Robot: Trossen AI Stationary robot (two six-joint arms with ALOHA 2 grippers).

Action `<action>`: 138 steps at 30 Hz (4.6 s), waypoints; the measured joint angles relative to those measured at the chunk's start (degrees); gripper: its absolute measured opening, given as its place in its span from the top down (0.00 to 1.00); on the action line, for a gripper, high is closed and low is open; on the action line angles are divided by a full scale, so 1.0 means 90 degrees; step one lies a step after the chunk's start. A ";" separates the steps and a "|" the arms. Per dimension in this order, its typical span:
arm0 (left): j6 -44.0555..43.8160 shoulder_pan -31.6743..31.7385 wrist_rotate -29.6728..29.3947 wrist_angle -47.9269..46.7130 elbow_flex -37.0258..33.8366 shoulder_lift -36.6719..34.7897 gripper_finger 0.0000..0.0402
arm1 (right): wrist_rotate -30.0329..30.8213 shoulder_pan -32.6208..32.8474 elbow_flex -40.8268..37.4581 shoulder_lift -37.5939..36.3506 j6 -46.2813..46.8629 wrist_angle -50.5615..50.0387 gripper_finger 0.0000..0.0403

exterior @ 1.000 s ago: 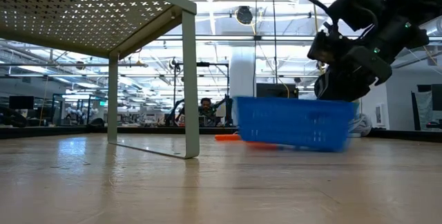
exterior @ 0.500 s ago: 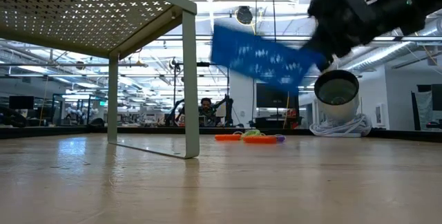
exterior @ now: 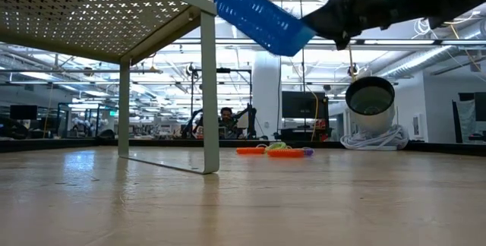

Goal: Pick & Place Office Desk Supplies
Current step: Put the blue basket on the shelf, then put the black rubber band into the center blue basket on the shelf

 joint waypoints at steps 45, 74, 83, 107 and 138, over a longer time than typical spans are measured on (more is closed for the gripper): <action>-0.0972 0.1875 0.2425 -0.0837 -0.0004 -0.0088 0.97 | -0.0292 0.0019 0.0494 -0.0236 -0.0500 -0.0644 0.64; -0.2332 0.1073 0.2614 -0.3736 0.0003 -0.0599 0.96 | -0.0371 0.0049 0.0334 -0.0957 -0.0320 -0.1540 0.51; -0.2602 0.0925 0.2878 -0.3948 0.0003 -0.0581 0.95 | -0.0371 0.0049 0.0334 -0.0960 -0.0320 -0.1563 0.51; -0.3158 0.0236 0.2950 -0.4365 0.0006 -0.0591 0.84 | -0.0371 0.0049 0.0334 -0.0960 -0.0341 -0.1596 0.51; -0.1555 0.0270 0.2220 -0.2905 0.0001 -0.1319 0.45 | -0.0052 -0.0666 0.0284 0.0262 -0.0276 -0.1727 0.51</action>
